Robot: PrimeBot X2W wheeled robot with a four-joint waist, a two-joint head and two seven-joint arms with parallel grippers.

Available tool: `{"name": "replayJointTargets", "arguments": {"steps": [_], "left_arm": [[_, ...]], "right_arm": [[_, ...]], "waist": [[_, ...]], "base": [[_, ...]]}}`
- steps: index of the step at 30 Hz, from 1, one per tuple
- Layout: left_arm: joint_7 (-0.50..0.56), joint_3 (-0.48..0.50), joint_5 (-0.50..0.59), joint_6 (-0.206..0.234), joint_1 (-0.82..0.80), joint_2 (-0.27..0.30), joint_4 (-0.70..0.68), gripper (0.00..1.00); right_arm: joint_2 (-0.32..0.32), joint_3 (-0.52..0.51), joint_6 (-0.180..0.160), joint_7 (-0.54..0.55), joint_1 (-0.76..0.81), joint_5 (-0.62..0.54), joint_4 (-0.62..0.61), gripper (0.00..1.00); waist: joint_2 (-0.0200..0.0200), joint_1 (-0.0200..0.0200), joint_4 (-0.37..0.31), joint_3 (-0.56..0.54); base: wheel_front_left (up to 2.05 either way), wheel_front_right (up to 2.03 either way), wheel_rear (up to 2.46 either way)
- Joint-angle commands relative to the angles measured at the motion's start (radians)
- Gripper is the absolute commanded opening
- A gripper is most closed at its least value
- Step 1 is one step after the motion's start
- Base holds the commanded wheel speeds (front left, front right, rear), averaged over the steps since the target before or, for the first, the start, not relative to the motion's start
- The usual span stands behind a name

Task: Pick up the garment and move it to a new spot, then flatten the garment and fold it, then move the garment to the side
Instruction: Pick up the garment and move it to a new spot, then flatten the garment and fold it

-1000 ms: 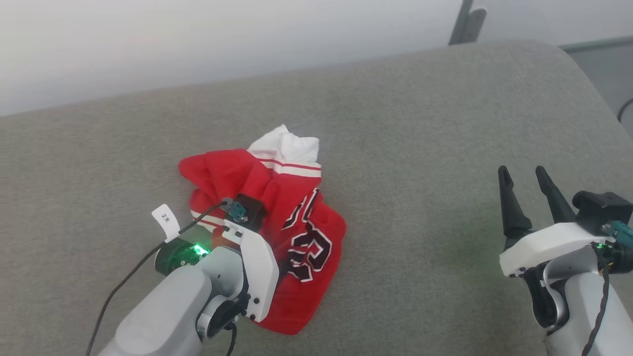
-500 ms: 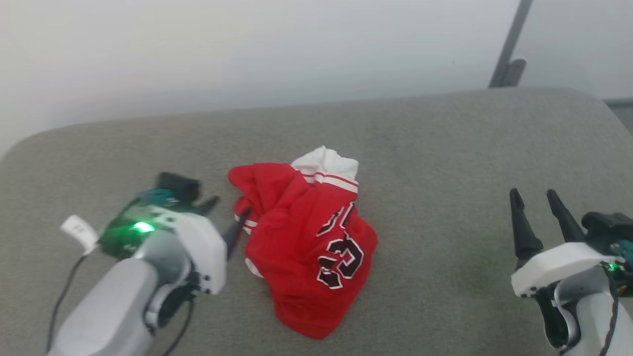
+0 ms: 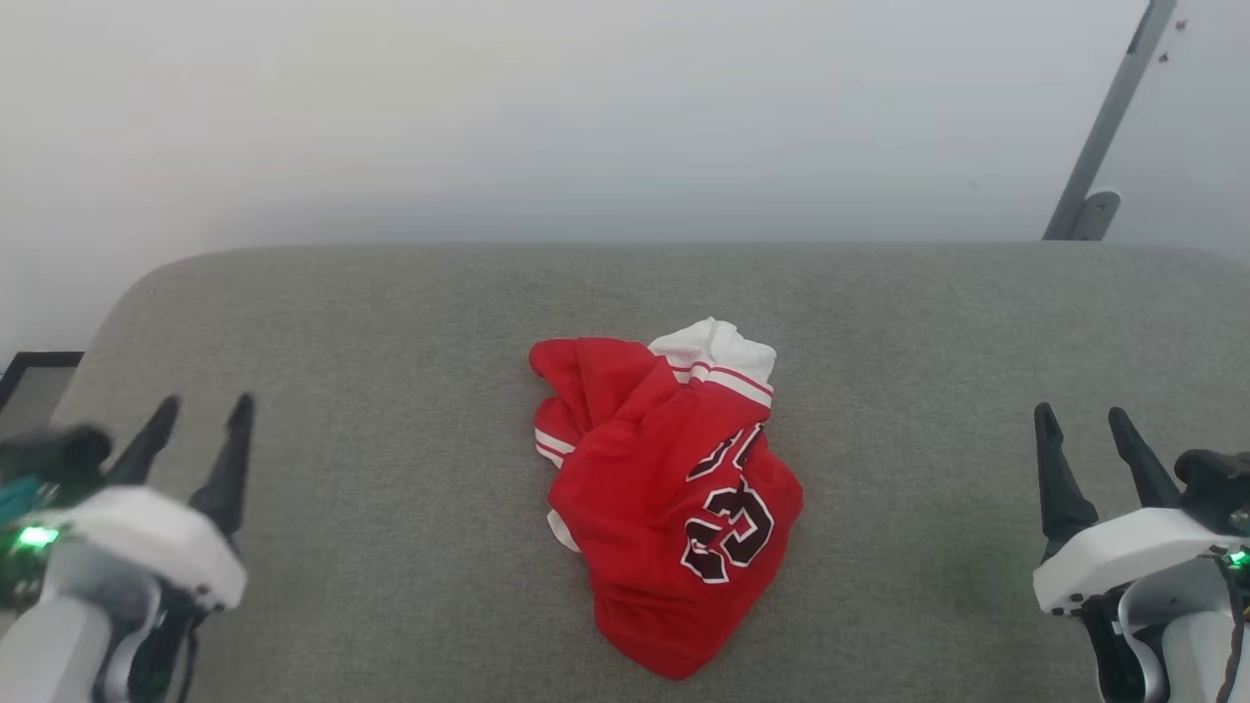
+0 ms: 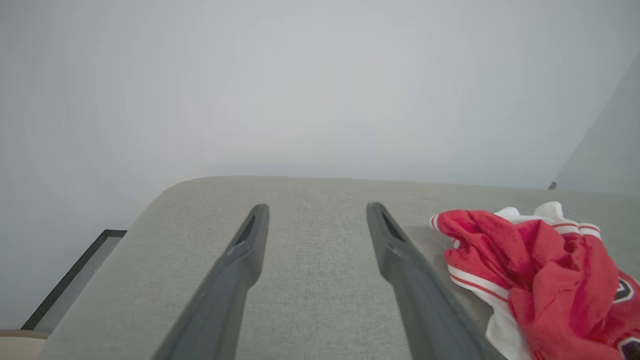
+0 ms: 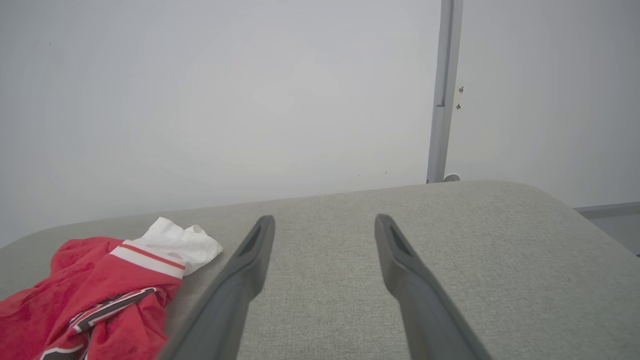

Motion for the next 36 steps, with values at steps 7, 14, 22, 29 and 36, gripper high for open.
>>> {"name": "replayJointTargets", "arguments": {"steps": [7, 14, 22, 29, 36], "left_arm": [[-0.130, 0.076, -0.049, -0.025, 0.137, 0.022, 0.059, 1.00], [-0.157, 0.090, -0.066, -0.055, 0.176, 0.018, 0.073, 1.00], [-0.164, 0.093, -0.073, -0.065, 0.180, 0.019, 0.069, 1.00], [-0.158, 0.096, -0.082, -0.057, 0.181, 0.022, 0.058, 1.00], [-0.150, 0.094, -0.091, -0.046, 0.188, 0.013, 0.036, 1.00]], "right_arm": [[0.009, -0.018, 0.000, 0.009, 0.027, -0.008, -0.022, 1.00], [0.019, -0.027, 0.000, 0.008, 0.049, -0.010, -0.033, 1.00], [0.024, -0.024, 0.000, 0.007, 0.058, -0.004, -0.038, 1.00], [0.022, -0.022, 0.000, 0.005, 0.060, -0.003, -0.039, 1.00], [0.019, -0.005, 0.000, 0.016, 0.040, 0.005, -0.035, 1.00]], "waist": [[0.0000, 0.0000, 0.023, -0.011], [0.0000, 0.0000, 0.032, -0.012], [0.0000, 0.0000, 0.026, -0.008], [0.0000, 0.0000, 0.026, -0.007], [0.0000, 0.0000, 0.045, 0.000]], "base": [[0.00, 0.00, 0.00], [0.00, 0.00, 0.00], [0.00, 0.00, 0.00], [0.00, 0.00, 0.00], [0.00, 0.00, 0.00]]}}
